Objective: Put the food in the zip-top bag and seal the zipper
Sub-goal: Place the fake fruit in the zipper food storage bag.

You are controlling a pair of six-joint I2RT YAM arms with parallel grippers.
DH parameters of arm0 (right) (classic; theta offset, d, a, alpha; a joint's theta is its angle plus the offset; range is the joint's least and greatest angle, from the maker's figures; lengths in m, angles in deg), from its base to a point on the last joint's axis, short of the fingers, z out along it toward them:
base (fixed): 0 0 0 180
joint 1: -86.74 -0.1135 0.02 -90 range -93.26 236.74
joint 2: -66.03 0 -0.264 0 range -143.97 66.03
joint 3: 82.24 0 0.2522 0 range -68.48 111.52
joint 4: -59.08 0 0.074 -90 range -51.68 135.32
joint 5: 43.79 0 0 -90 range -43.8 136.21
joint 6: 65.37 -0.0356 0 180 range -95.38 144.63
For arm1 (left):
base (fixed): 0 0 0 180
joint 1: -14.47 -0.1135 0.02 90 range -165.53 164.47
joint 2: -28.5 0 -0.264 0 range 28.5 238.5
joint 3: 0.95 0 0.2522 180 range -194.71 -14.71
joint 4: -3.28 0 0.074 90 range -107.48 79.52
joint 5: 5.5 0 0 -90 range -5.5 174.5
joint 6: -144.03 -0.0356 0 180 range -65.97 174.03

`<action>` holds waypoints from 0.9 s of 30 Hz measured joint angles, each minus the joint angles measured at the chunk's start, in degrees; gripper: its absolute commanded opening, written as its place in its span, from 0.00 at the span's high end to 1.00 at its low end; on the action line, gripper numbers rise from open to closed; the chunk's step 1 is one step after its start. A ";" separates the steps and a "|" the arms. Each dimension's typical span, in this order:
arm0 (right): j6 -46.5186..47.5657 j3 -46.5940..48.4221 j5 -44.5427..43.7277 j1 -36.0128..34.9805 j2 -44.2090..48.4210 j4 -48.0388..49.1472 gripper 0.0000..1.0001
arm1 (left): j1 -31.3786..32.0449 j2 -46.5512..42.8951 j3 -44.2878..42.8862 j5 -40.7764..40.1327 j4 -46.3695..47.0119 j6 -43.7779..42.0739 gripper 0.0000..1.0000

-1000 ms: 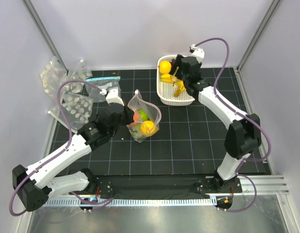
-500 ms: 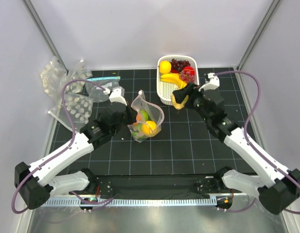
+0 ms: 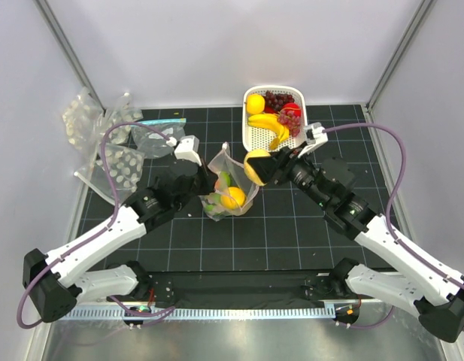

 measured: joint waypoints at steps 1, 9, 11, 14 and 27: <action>0.42 0.00 1.14 -0.81 -0.39 0.63 0.54 | 0.17 -0.37 0.00 0.00 0.04 -0.09 1.00; 5.29 0.24 5.20 -8.85 -4.48 3.21 0.55 | 1.49 -1.38 0.00 1.81 0.55 -1.44 1.00; 6.51 0.57 4.98 -10.27 -7.04 3.15 0.55 | 1.84 -1.38 0.00 2.45 0.72 -1.62 1.00; 7.67 0.74 3.28 -10.73 -10.08 2.78 0.56 | 2.10 -1.64 0.00 3.04 0.87 -1.97 1.00; 10.10 0.72 -9.97 -10.73 -12.52 2.38 0.56 | 2.34 -4.22 0.00 5.99 2.25 -2.60 1.00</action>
